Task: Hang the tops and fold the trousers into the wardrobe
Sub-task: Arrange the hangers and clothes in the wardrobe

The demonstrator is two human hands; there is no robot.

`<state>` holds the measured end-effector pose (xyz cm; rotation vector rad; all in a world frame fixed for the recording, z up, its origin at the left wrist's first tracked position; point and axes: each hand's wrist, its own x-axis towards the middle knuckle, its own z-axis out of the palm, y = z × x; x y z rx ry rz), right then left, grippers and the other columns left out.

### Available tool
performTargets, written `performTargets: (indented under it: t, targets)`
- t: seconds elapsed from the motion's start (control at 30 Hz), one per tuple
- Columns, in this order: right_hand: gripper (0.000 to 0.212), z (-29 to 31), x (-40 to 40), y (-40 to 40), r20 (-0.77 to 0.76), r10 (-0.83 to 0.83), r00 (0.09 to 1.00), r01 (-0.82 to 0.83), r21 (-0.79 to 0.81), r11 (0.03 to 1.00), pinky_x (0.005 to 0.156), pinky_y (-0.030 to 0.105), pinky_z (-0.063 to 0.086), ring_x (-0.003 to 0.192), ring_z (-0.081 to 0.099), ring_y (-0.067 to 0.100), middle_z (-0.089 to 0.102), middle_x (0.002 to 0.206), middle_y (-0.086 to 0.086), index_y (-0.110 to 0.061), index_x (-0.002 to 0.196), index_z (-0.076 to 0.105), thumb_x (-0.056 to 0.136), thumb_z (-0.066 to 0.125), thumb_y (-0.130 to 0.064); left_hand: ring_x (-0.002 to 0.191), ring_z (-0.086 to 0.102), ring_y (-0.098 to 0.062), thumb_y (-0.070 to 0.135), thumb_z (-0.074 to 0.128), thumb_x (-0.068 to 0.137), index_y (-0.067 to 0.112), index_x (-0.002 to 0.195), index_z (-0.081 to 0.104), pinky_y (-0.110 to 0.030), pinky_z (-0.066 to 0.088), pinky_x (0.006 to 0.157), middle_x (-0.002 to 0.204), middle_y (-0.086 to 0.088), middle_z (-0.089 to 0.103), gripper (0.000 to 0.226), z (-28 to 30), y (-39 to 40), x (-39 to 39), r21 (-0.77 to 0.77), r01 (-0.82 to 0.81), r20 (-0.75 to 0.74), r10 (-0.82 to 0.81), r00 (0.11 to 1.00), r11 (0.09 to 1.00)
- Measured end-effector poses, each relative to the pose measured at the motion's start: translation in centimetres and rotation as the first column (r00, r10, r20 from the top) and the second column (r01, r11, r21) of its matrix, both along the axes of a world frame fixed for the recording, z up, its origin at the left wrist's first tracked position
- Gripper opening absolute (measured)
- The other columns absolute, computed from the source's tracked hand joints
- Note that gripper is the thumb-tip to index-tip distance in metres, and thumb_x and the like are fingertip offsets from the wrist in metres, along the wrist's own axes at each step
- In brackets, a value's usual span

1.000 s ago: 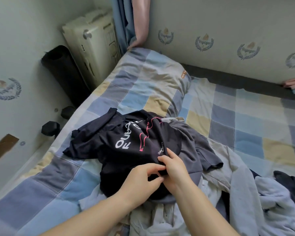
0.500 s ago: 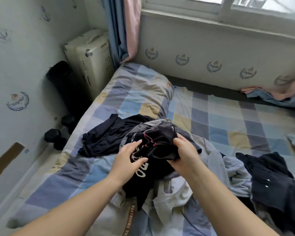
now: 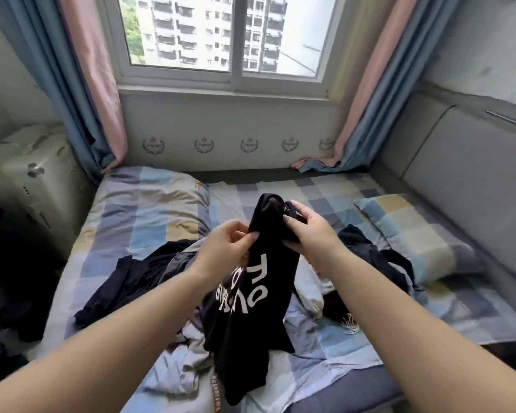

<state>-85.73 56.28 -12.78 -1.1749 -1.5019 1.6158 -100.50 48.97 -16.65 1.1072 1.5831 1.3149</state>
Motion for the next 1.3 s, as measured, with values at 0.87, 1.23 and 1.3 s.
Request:
performTargets:
  t: [0.87, 1.23, 1.3]
  targets:
    - [0.014, 12.7, 40.8, -17.6, -0.065, -0.767, 0.638, 0.651, 0.577, 0.493, 0.068, 0.006, 0.042, 0.079, 0.061, -0.009, 0.067, 0.085, -0.018, -0.024, 0.099, 0.062, 0.087, 0.065, -0.018, 0.063, 0.057, -0.012, 0.03, 0.071, 0.084, 0.019, 0.076, 0.065, -0.03, 0.051, 0.065, 0.067, 0.005, 0.064, 0.015, 18.2, -1.4, 44.8, 0.338, 0.386, 0.107, -0.443, 0.89, 0.858]
    - [0.02, 19.2, 56.6, -24.5, -0.524, -0.843, 0.125, 0.99, 0.008, 0.141, 0.082, 0.035, 0.055, 0.09, 0.066, 0.021, 0.066, 0.103, 0.007, -0.017, 0.108, 0.06, 0.088, 0.064, -0.016, 0.082, 0.067, -0.001, 0.015, 0.065, 0.088, 0.026, 0.093, 0.07, -0.016, 0.05, 0.079, 0.087, 0.008, 0.074, 0.013, 17.1, -11.2, 58.8, 0.491, 0.708, -0.084, -0.782, 0.618, 0.507]
    - [0.025, 19.9, 58.9, -26.0, -0.547, -0.834, 0.068, 0.997, -0.004, 0.083, 0.077, 0.03, 0.055, 0.089, 0.065, 0.017, 0.066, 0.104, 0.005, -0.017, 0.113, 0.058, 0.089, 0.064, -0.017, 0.089, 0.067, -0.001, 0.019, 0.072, 0.083, 0.032, 0.094, 0.07, -0.018, 0.05, 0.083, 0.091, 0.006, 0.074, 0.017, 15.8, -12.5, 60.3, 0.476, 0.785, -0.127, -0.852, 0.509, 0.398]
